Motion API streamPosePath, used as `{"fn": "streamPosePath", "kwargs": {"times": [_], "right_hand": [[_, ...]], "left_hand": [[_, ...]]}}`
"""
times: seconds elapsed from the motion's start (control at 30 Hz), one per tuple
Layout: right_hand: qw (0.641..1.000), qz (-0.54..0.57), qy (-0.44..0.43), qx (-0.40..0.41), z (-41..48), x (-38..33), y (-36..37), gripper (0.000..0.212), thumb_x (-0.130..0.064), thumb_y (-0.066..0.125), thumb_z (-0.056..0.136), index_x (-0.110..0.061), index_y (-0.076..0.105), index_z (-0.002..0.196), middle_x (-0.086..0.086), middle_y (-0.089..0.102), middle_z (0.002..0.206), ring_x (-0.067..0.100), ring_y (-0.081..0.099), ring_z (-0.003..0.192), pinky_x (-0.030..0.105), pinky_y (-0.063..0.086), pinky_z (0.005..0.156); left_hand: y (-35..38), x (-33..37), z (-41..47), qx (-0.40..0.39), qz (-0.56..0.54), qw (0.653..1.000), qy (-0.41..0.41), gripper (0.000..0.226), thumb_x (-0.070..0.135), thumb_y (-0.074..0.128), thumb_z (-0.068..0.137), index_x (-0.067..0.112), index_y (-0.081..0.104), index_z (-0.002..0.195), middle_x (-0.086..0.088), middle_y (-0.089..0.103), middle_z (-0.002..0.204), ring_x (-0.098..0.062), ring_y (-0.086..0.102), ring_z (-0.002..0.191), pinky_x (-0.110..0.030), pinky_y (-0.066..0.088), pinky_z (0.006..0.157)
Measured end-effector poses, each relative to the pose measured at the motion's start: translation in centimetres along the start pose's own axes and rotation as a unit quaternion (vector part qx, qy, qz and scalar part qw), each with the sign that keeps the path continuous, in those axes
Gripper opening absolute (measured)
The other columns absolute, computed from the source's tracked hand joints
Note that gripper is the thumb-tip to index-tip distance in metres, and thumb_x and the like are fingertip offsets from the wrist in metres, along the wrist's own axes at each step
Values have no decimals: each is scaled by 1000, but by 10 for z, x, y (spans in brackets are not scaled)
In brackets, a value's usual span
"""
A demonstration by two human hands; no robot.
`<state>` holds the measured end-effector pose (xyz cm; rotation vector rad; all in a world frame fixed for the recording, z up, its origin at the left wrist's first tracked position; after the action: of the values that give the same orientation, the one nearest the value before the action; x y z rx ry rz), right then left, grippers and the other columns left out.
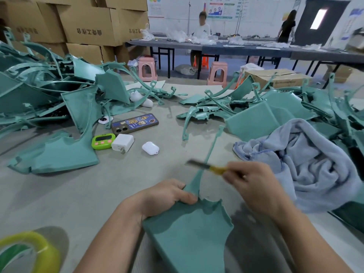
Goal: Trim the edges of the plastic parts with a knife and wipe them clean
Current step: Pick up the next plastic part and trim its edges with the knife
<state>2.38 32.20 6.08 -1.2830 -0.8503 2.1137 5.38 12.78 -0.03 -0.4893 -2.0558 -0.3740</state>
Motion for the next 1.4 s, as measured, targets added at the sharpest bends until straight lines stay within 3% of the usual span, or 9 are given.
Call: {"fn": "streamPosePath", "kwargs": {"times": [0.2, 0.37, 0.5, 0.63, 0.73, 0.83, 1.07, 1.17, 1.4], "right_hand": [[978, -75, 117, 158, 2, 25, -21, 33, -25, 63, 92, -14, 49, 63, -1, 50, 50, 15, 45, 52, 33, 35, 54], [998, -39, 23, -45, -3, 3, 16, 27, -32, 61, 88, -11, 54, 73, 0, 51, 58, 11, 42, 54, 31, 37, 55], [962, -129, 152, 188, 0, 22, -29, 35, -26, 60, 97, -12, 56, 65, 0, 53, 55, 21, 48, 61, 36, 27, 60], [976, 91, 141, 135, -6, 22, -10, 30, -18, 64, 96, -13, 63, 66, -2, 64, 60, 5, 49, 56, 21, 39, 55], [915, 360, 173, -56, -4, 12, 26, 23, -9, 64, 95, -9, 76, 75, 0, 78, 93, 7, 64, 75, 24, 53, 68], [873, 392, 231, -176, -15, 5, 49, 24, -11, 64, 96, -9, 80, 77, 4, 74, 83, 11, 66, 72, 20, 53, 60], [820, 481, 299, 83, -6, 20, 42, 26, -4, 60, 99, -6, 76, 79, 0, 77, 75, 4, 71, 67, 15, 55, 59], [795, 529, 286, 74, -9, 12, 52, 32, -5, 59, 98, -6, 79, 73, 6, 78, 84, 10, 75, 79, 21, 61, 71], [849, 472, 231, 61, -8, 10, 45, 24, -17, 64, 97, -18, 82, 82, -2, 78, 105, 17, 67, 99, 40, 49, 96]], "left_hand": [[-2, -1, -2, 10, 17, 1000, -8, 17, 10, 63, 95, 1, 76, 102, -19, 75, 101, -28, 70, 78, -33, 57, 75], [-1, -1, -1, 9, 24, 1000, -6, 16, 9, 64, 94, 0, 76, 101, -19, 75, 99, -28, 70, 78, -33, 57, 76], [-3, -2, 1, 11, 35, 999, 0, 20, 11, 64, 95, -3, 75, 105, -22, 74, 105, -30, 70, 84, -34, 58, 78], [-10, 4, 3, 58, 20, 998, 19, 21, 10, 64, 95, 10, 81, 83, -14, 77, 94, -24, 73, 73, -29, 58, 68], [-18, 11, 4, 117, -24, 991, 55, 24, 8, 64, 94, 10, 82, 79, -16, 78, 93, -25, 75, 73, -28, 58, 63], [-19, 11, 2, 142, -59, 985, 73, 24, 7, 63, 95, 12, 83, 82, -17, 78, 91, -26, 76, 73, -29, 58, 59], [-19, 25, -1, 61, -284, 941, 170, 59, 53, 65, 78, 9, 74, 115, -9, 74, 108, -25, 70, 94, -38, 57, 83], [-12, 30, -1, 38, -217, 948, 230, 52, 26, 80, 78, 9, 69, 126, -15, 69, 128, -32, 66, 118, -45, 54, 100], [-46, 32, -18, 388, -139, 846, 337, 14, 9, 68, 68, 11, 75, 81, 4, 69, 76, -16, 61, 69, -35, 51, 68]]}}
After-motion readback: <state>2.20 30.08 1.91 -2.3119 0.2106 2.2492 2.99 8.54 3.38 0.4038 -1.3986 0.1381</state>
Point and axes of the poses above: each hand's wrist, its own z-axis towards the middle knuckle, its own y-axis out of the palm, x = y × z, the point moved 7 cm from there along z, towards the middle knuckle
